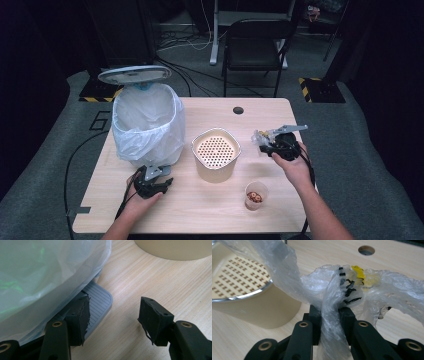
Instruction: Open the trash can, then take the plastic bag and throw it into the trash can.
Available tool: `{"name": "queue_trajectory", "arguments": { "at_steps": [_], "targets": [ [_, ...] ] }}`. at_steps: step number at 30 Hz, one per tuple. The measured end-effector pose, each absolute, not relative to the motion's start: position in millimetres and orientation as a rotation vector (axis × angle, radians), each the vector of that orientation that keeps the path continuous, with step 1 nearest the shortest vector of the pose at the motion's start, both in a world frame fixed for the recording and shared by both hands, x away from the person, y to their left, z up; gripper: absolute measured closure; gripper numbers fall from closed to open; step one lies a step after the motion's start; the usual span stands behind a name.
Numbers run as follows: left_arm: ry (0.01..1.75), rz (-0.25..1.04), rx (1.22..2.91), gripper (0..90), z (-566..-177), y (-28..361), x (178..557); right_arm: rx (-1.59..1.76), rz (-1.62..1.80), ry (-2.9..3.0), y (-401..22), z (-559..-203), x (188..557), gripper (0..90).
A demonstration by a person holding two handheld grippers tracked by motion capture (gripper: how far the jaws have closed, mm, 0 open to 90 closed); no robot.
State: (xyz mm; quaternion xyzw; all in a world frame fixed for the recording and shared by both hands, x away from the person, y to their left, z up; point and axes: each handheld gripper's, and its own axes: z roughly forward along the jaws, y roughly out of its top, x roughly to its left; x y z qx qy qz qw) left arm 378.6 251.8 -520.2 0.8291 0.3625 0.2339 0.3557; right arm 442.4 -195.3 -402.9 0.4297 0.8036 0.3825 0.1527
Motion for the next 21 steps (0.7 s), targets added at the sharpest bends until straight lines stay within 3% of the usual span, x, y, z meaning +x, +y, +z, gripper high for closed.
{"name": "queue_trajectory", "arguments": {
  "at_steps": [21],
  "targets": [
    [0.938,0.593,2.149,42.0,-519,252,379,1.023,1.162,2.340,-157,-313,424,76.9]
  ]
}}
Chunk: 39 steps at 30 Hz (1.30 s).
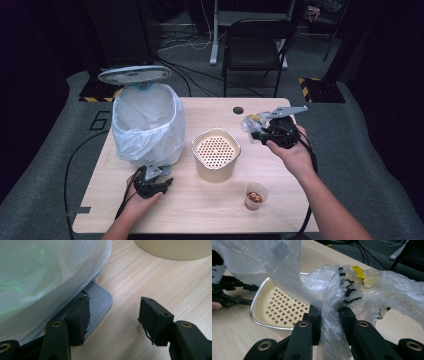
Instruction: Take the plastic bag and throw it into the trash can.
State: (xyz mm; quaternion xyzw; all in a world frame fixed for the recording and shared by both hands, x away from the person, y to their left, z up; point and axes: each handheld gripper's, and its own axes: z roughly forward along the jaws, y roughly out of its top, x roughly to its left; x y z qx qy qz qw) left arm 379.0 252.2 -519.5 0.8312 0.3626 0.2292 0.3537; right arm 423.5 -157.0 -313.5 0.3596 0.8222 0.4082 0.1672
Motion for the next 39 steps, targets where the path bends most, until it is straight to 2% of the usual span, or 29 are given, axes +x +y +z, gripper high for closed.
{"name": "queue_trajectory", "arguments": {
  "at_steps": [13,31,39],
  "targets": [
    [0.956,0.573,2.133,42.0,-520,252,379,0.881,1.261,2.392,-121,-275,426,76.8],
    [0.961,0.568,2.120,42.2,-520,253,379,0.780,1.347,2.455,-63,-257,436,76.7],
    [0.971,0.573,2.103,45.0,-521,252,379,0.742,1.333,2.489,-41,-255,445,76.7]
  ]
}}
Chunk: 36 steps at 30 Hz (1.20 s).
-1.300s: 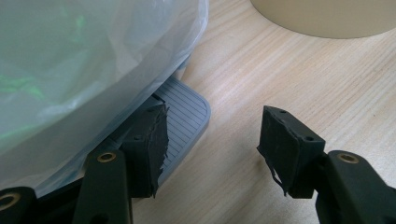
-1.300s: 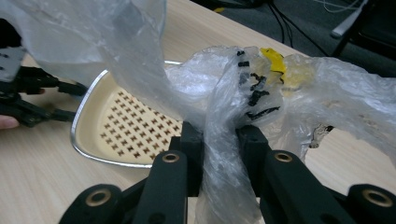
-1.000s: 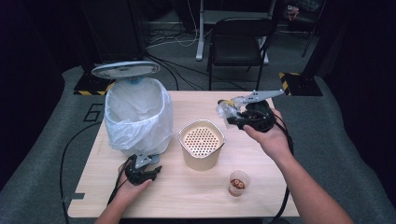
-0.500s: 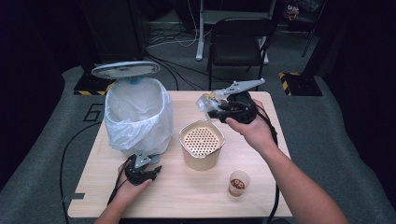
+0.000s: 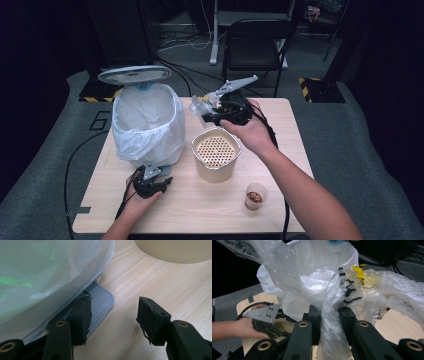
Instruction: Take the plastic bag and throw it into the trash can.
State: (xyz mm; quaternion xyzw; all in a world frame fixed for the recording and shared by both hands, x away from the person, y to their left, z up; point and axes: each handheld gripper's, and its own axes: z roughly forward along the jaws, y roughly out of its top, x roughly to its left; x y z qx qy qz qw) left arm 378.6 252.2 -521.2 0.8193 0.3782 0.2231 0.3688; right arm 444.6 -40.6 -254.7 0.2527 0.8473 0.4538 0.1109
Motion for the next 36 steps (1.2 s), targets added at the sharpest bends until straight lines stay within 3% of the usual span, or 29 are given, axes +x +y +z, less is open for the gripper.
{"name": "queue_trajectory", "arguments": {
  "at_steps": [36],
  "targets": [
    [0.952,0.595,2.111,44.9,-520,254,380,0.680,1.392,2.560,51,-266,458,75.3]
  ]
}}
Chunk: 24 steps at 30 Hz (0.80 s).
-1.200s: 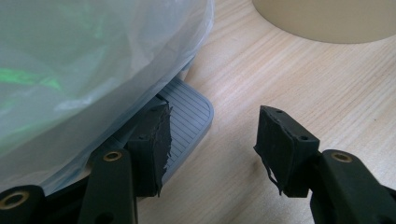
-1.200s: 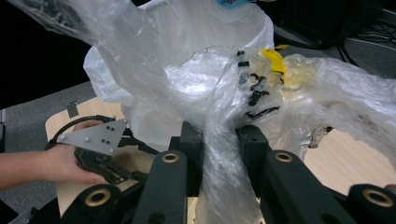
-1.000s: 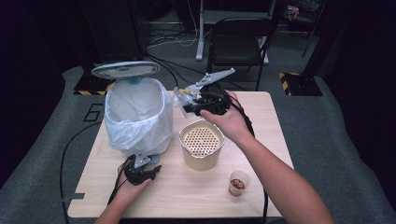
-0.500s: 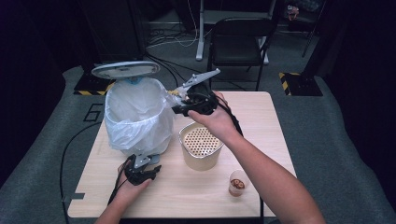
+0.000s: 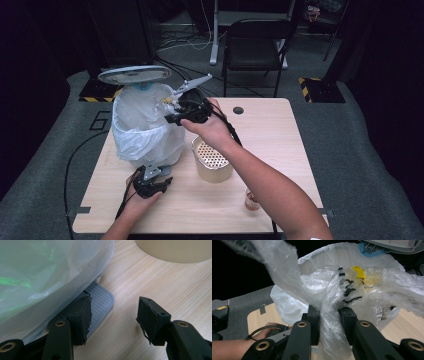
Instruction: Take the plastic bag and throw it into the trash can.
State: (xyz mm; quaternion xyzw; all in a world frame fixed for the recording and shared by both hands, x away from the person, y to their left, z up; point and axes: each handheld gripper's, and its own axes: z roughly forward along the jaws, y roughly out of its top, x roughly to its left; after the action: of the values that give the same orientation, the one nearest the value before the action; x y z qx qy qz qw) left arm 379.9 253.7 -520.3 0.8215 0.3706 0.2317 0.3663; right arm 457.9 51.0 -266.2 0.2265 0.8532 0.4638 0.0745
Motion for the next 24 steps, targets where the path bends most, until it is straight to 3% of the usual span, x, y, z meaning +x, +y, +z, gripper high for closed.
{"name": "queue_trajectory", "arguments": {
  "at_steps": [24],
  "targets": [
    [0.952,0.584,2.123,44.9,-519,254,380,0.657,1.445,2.485,78,-256,465,76.2]
  ]
}}
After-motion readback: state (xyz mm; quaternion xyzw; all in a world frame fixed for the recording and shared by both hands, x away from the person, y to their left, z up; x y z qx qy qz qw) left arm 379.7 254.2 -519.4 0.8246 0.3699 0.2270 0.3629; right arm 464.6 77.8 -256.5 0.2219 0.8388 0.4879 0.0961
